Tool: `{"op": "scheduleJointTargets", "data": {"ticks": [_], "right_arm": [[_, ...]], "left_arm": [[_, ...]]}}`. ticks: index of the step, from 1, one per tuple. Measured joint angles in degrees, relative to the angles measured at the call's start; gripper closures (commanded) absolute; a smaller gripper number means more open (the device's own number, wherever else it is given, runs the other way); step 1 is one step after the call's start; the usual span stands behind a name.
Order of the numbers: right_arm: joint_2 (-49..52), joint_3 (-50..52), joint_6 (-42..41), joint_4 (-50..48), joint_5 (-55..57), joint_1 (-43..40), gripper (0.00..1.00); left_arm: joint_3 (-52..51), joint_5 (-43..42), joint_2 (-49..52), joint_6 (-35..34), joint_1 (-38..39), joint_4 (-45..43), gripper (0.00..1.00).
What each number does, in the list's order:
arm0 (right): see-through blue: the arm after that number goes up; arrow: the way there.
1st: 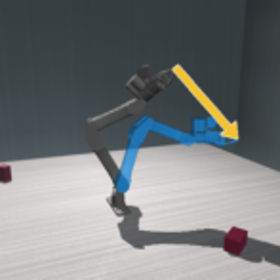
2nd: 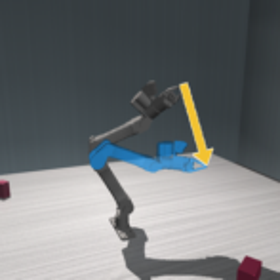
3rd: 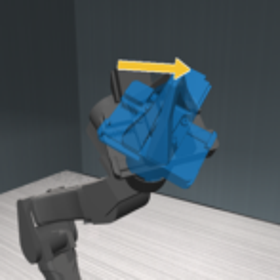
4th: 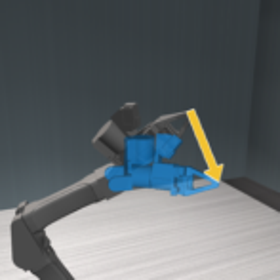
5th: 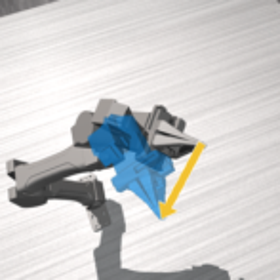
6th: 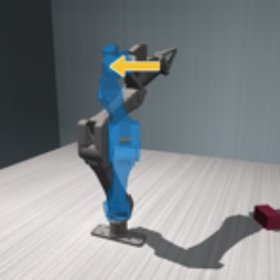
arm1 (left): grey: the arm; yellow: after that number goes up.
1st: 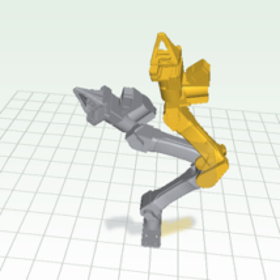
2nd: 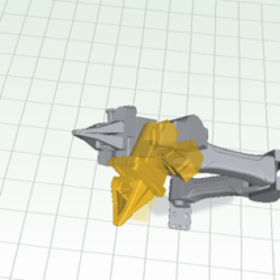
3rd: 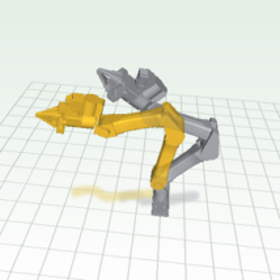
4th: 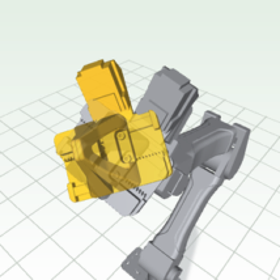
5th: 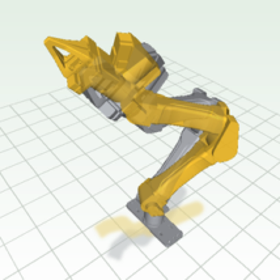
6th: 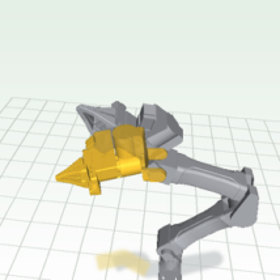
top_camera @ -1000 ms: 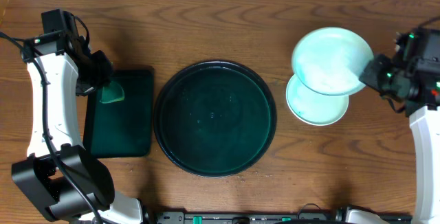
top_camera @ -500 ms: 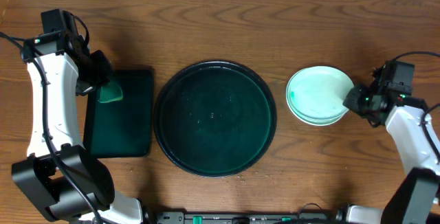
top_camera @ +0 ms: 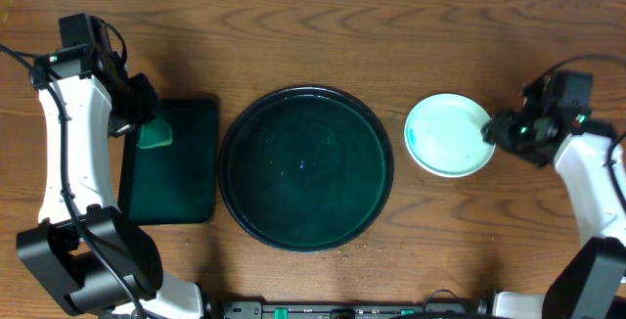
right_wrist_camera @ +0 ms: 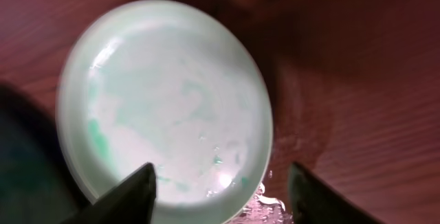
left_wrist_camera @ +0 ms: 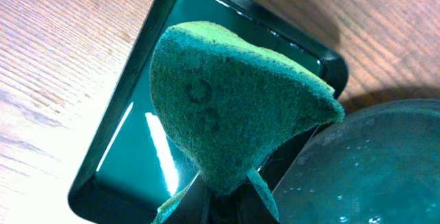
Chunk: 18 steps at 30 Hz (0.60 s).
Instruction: Clean dirty plates on tray and stack at the side
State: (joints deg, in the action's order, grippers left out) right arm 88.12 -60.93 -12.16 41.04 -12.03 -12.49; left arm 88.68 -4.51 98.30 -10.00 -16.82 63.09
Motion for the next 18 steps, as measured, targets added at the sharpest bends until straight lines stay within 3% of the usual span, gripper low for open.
{"op": "scheduleJointTargets", "data": {"ticks": [4, 16, 18], "right_arm": [[-0.3, -9.2, 2.3, 5.3, 0.0, 2.0, 0.19], [-1.1, -12.7, 4.9, 6.1, -0.3, 6.8, 0.08], [-1.1, -12.7, 5.0, 6.1, -0.3, 6.8, 0.07]], "left_arm": [[-3.0, 0.0, 0.0, 4.4, 0.0, -1.6, 0.93], [-11.2, -2.2, 7.1, 16.3, 0.0, -6.8, 0.93], [-11.2, -2.6, 8.4, 17.6, 0.0, -7.0, 0.85]]}}
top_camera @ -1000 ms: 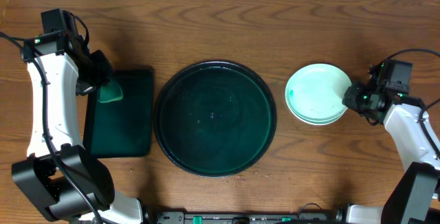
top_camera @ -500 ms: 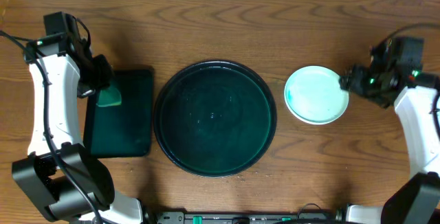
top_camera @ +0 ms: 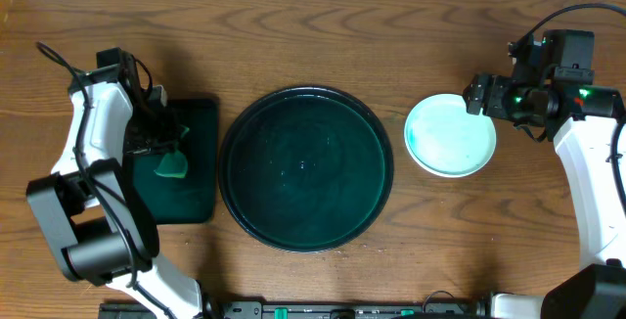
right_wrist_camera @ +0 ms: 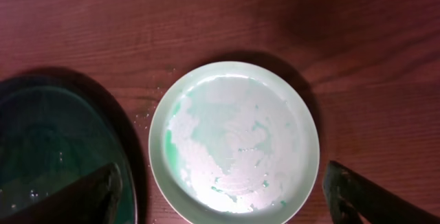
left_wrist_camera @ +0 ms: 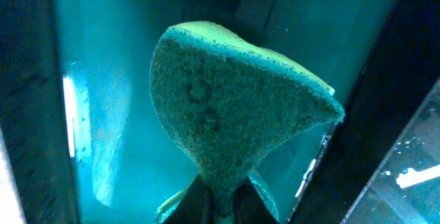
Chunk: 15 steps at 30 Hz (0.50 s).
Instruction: Clean dirty plates on tray and stack at the side
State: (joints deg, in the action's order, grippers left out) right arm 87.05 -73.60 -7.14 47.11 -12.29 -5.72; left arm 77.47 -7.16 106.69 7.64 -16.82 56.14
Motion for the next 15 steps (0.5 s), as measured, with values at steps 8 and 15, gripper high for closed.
{"op": "scheduleJointTargets", "data": {"ticks": [8, 15], "right_arm": [[0.0, 0.0, 0.4, 0.1, -0.1, 0.0, 0.04], [0.0, -0.7, 1.3, 1.7, -2.0, 0.0, 0.01]], "left_arm": [[0.0, -0.6, 3.6, 2.1, 0.0, 2.2, 0.29], [7.4, -1.5, 1.4, 1.9, 0.0, 11.9, 0.28]]}}
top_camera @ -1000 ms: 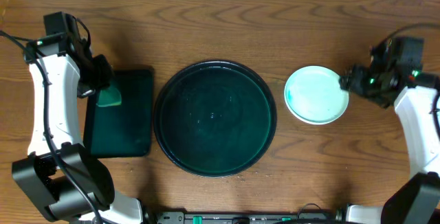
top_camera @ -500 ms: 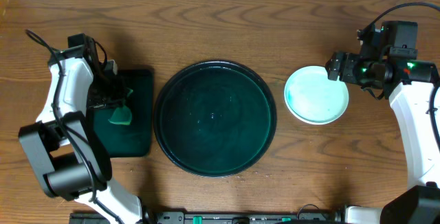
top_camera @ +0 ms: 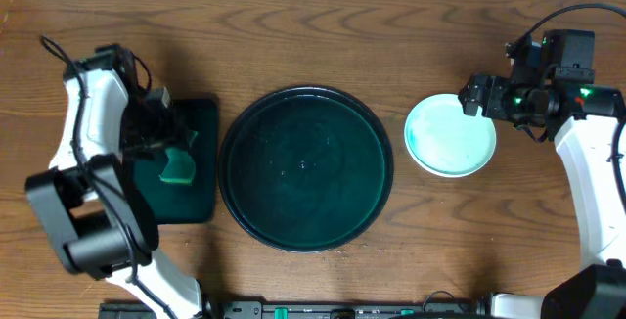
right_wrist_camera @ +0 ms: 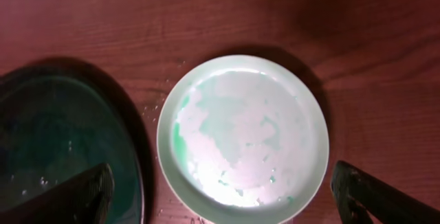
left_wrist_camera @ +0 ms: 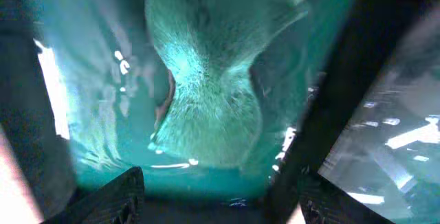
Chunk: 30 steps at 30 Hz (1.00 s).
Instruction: Clean dirty plates on tray and stack at the side
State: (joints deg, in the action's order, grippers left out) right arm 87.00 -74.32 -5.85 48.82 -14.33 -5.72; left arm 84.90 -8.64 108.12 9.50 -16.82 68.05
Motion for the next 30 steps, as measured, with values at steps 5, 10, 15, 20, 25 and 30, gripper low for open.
{"op": "scheduleJointTargets", "data": {"ticks": [5, 10, 15, 20, 25, 30], "right_arm": [[-2.6, -3.5, 0.9, 5.5, -0.3, 0.0, 0.01], [-10.2, -6.4, 1.2, 10.4, -0.3, 0.0, 0.01], [-19.0, -7.0, 1.4, 11.5, -0.3, 0.0, 0.01], [-24.4, -7.3, 1.4, 12.2, -0.3, 0.0, 0.01], [-26.5, -7.3, 1.4, 12.2, -0.3, 0.0, 0.01], [-26.5, -7.3, 1.9, 12.3, 0.0, 0.0, 0.01]], "left_arm": [[3.6, -0.4, -8.9, 0.0, 0.0, 0.4, 0.28], [4.1, -0.4, -13.9, 0.0, 0.0, 0.7, 0.27], [4.1, -0.4, -13.6, 0.0, 0.0, 0.7, 0.27], [4.1, -0.4, -13.6, 0.0, 0.0, 0.7, 0.27], [4.1, -0.4, -13.6, 0.0, 0.0, 0.7, 0.27], [4.1, -0.4, -13.6, 0.0, 0.0, 0.7, 0.27]]}}
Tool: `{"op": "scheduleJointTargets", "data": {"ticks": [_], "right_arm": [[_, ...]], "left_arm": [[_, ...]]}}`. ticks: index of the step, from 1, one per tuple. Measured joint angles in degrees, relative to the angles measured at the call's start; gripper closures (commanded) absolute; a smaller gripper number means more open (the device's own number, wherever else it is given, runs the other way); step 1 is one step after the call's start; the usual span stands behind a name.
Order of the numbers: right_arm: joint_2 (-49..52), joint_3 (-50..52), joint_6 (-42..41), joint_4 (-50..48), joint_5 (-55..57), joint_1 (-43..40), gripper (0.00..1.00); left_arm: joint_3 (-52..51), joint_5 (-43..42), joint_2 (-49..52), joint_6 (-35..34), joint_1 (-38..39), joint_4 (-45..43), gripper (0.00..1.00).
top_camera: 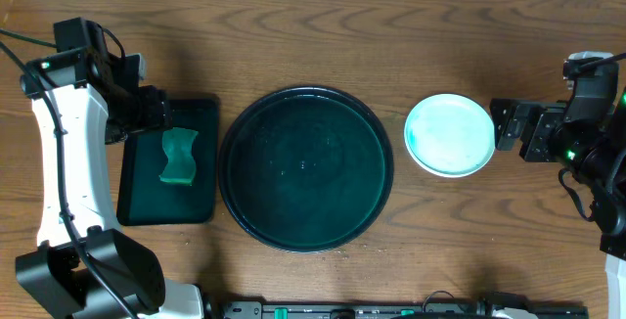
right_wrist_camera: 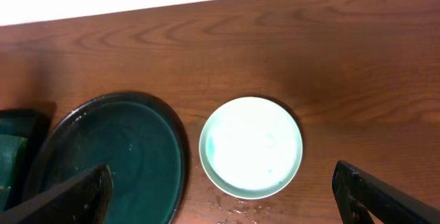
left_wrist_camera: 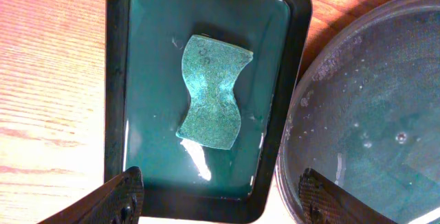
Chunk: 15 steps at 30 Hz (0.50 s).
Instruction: Clean dirty plates on tray and stack at the side
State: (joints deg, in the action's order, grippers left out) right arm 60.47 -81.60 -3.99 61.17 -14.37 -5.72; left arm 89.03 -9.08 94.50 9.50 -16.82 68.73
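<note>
A pale green plate (top_camera: 450,134) sits on the wooden table right of the round dark tray (top_camera: 305,167), which holds only water drops. In the right wrist view the plate (right_wrist_camera: 251,146) lies far below my open right gripper (right_wrist_camera: 221,183). Overhead, that right gripper (top_camera: 511,128) is just right of the plate. A green sponge (top_camera: 179,155) lies flat in the small rectangular tray (top_camera: 171,202). My left gripper (top_camera: 149,113) hangs open above that tray's far end, and the sponge (left_wrist_camera: 214,91) shows well below the left gripper (left_wrist_camera: 220,186).
The rectangular tray (left_wrist_camera: 113,80) holds greenish water and stands close against the round tray (left_wrist_camera: 371,114). Wet spots lie on the wood by the plate. The table's far edge meets a white surface.
My left gripper, then open low over the sponge, is now high above the small tray. The right gripper has moved up and to the right, away from the plate.
At first my left gripper held the sponge above the small tray and the right stood open at the plate's rim. Then the sponge was down in the tray, still gripped, with the right gripper higher. Then the sponge was let go. Now both grippers are drawn back.
</note>
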Motion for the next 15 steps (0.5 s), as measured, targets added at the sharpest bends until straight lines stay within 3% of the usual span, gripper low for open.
{"op": "scheduleJointTargets", "data": {"ticks": [3, 8, 15], "right_arm": [[-0.1, 0.1, 0.3, -0.2, 0.3, 0.0, 0.01], [-4.0, 7.1, 1.2, -11.2, 1.4, 0.0, 0.01], [-19.7, 35.5, 2.6, -37.0, 2.2, 0.0, 0.01]], "left_arm": [[0.0, 0.0, 0.0, 0.0, 0.0, 0.0, 0.27], [0.0, 0.0, 0.0, 0.0, 0.0, 0.0, 0.27], [0.0, 0.0, 0.0, 0.0, 0.0, 0.0, 0.27]]}}
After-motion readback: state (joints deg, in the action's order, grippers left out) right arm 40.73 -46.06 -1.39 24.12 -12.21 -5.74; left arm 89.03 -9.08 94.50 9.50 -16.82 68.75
